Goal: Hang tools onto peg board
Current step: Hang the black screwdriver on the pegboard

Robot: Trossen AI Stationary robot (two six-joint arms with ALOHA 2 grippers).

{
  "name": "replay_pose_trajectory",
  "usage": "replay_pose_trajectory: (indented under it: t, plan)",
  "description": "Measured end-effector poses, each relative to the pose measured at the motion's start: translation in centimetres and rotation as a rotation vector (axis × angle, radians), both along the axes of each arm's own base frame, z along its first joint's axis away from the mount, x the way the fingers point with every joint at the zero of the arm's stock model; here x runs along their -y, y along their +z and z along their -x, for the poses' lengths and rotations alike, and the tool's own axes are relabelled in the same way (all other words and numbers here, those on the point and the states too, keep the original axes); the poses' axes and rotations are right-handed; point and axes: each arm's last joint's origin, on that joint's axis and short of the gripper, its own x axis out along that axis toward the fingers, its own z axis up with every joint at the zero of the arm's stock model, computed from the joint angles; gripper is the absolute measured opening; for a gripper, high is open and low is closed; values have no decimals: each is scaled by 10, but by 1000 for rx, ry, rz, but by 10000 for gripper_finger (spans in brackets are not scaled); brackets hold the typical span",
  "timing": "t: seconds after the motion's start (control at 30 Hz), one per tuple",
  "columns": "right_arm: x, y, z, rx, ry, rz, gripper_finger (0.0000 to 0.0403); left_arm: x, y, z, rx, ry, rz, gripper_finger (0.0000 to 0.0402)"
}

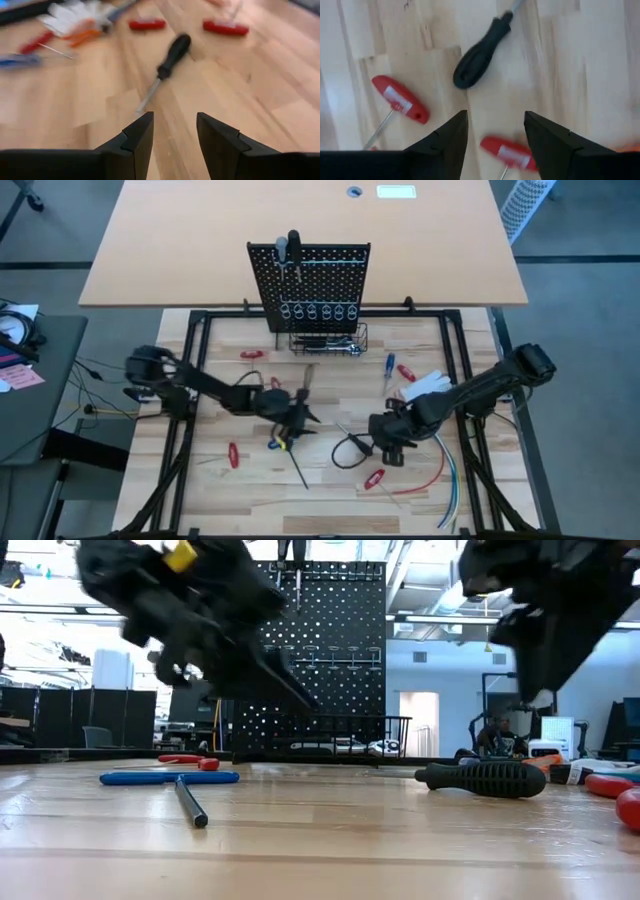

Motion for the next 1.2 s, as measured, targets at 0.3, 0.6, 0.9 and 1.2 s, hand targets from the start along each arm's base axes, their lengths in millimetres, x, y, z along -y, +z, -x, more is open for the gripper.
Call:
replay_pose_trajectory:
  t: [0.3,0.6,0.9,1.2]
  plan:
    - [-31,0,16,-6,-53,-27,177,-21,-16,-75,-145,-44,-103,146]
    - [-38,-14,27,-13,-60,3,151,-26,-30,-107,-296,-209,-109,143]
    - [-34,-34,28,34,-43,-12,134,-34,-38,-108,-373,-79,38,38]
    - [-46,-25,13,347,173,140,133,-40,-60,-73,-357,163,396,7]
